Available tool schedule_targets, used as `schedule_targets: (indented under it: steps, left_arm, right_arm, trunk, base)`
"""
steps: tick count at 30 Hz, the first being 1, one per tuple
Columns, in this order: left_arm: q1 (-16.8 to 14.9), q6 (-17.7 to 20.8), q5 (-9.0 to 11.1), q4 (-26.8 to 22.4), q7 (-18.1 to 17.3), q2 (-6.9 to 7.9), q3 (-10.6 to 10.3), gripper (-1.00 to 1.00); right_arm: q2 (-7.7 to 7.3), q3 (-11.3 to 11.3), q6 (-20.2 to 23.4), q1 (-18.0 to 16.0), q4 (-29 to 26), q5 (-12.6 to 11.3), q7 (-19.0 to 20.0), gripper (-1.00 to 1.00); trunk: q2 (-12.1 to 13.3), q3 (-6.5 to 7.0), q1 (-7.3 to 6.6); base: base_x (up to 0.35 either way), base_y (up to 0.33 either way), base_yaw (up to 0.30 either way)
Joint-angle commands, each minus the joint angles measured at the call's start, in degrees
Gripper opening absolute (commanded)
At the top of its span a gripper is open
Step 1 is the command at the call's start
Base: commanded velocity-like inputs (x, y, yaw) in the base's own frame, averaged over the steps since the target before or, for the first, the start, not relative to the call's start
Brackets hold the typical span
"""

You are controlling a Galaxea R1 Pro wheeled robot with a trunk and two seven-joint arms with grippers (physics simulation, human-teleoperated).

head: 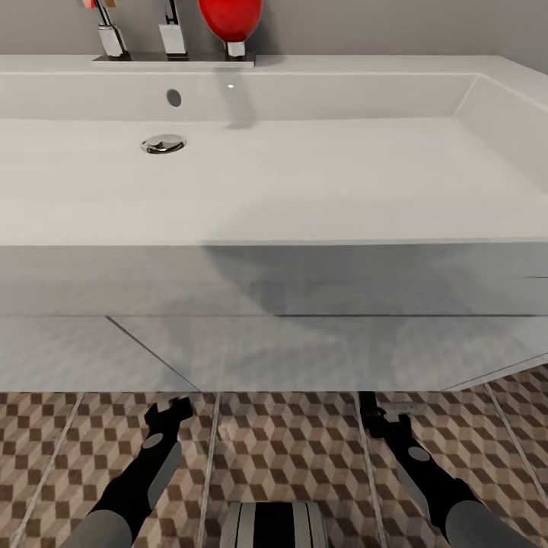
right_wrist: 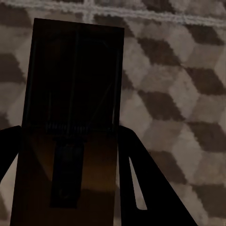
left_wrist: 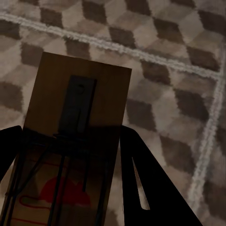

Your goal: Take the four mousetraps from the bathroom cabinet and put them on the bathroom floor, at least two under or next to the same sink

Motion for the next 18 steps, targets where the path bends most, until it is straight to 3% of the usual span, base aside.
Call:
schedule_targets:
  steps: [1, 5, 18]
  left_arm:
    - [-0.03, -0.42, 0.44, 0.04, 0.21, -0.06, -0.33, -1.00]
    - [-0.03, -0.62, 0.42, 0.06, 0.23, -0.34, -0.37, -1.00]
    - [-0.02, -0.74, 0.42, 0.07, 0.24, -0.09, -0.21, -1.00]
  right_arm:
    - [-0.05, 0.46, -0.23, -0.03, 0.07, -0.81, 0.04, -1.00]
    - [-0.05, 0.46, -0.23, -0.04, 0.09, -0.86, 0.03, -1.00]
    - [-0.06, 0.46, -0.23, -0.07, 0.14, -0.88, 0.03, -1.00]
  trunk:
    - [-0.01, -0.03, -0.01]
    - [-0.01, -0.03, -0.01]
    - [-0.16, -2.47, 0.27]
  base:
    - [0.000, 0.000, 0.000]
    - [0.000, 0.000, 0.000]
    - [0.000, 0.000, 0.000]
